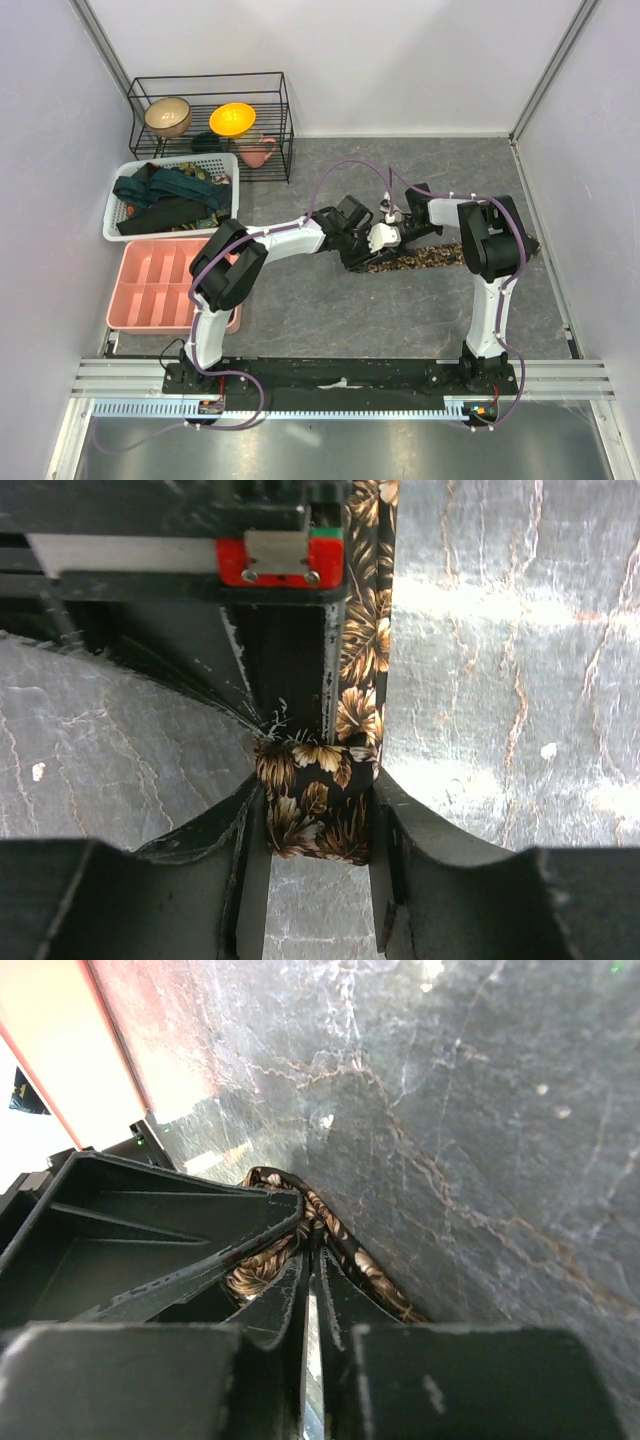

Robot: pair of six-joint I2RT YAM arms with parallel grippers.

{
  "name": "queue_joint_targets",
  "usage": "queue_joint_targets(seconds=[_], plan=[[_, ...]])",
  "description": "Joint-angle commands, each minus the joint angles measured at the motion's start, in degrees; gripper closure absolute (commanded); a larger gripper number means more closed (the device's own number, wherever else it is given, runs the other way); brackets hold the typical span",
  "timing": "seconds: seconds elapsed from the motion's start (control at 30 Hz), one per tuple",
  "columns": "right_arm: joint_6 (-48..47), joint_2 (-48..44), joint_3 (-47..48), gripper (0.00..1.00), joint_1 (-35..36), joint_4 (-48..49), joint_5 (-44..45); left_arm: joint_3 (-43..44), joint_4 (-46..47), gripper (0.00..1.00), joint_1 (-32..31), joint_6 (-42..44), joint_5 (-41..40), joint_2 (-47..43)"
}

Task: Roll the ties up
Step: Roll the tie at the center of the board.

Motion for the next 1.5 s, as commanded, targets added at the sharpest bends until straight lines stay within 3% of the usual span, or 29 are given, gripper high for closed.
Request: queue_joint_targets(seconds=[0.0,0.23,0.53,0.77,0.87,0.93,1.0,1.23,1.27,1.3,1.47], plan=[[-3.5,-3.7,0.2,0.84,-1.7,-1.6,0.2,-0.2,-11.5,0.77,-1.0,4.2,-3.4,3.3],[-5.1,-6.5,0.9,0.61,-3.3,-7.4,-4.7,0.7,-12.5,0.78,-1.0,3.8,-3.4,4.5],[-1.3,-5.7,0.2,0.52,-1.4,-3.2,-6.7,1.4,-12.8,0.78,-0.9,3.7,-2.6,5.0],[-0.2,-2.4,0.4,0.59,-0.7,-0.3,-0.2,1.3,-12.6,0.77,-0.6,3.8,-1.5,4.7],[-0.6,-1.7,0.4,0.71,-0.5,-0.2,0.1,1.2,-12.5,0.77,-0.3,3.9,-1.3,4.7],[-0.8,-2.0,0.3,0.86,-0.4,-0.3,0.8,1.2,-12.5,0.76,-0.2,3.8,-1.0,4.5],[-2.0,-2.2,0.0,1.0,-0.5,-1.1,2.8,1.2,-12.6,0.72,-0.1,3.6,-0.9,4.4],[-7.2,-0.7,0.0,1.0,-1.3,-4.0,10.0,-3.0,-5.2,0.34,3.9,-2.1,10.0,-1.7],[-7.4,-0.4,0.0,1.0,-1.4,-3.8,10.8,-4.3,-0.4,0.24,5.1,-3.1,11.6,-4.1],[-7.7,-0.1,0.0,1.0,-1.4,-3.8,11.5,-7.4,2.6,0.21,5.6,-4.3,13.1,-5.3],[-9.3,0.7,-0.7,1.0,-2.2,-3.8,13.9,-20.3,28.8,0.15,7.7,-13.8,16.9,-11.9]])
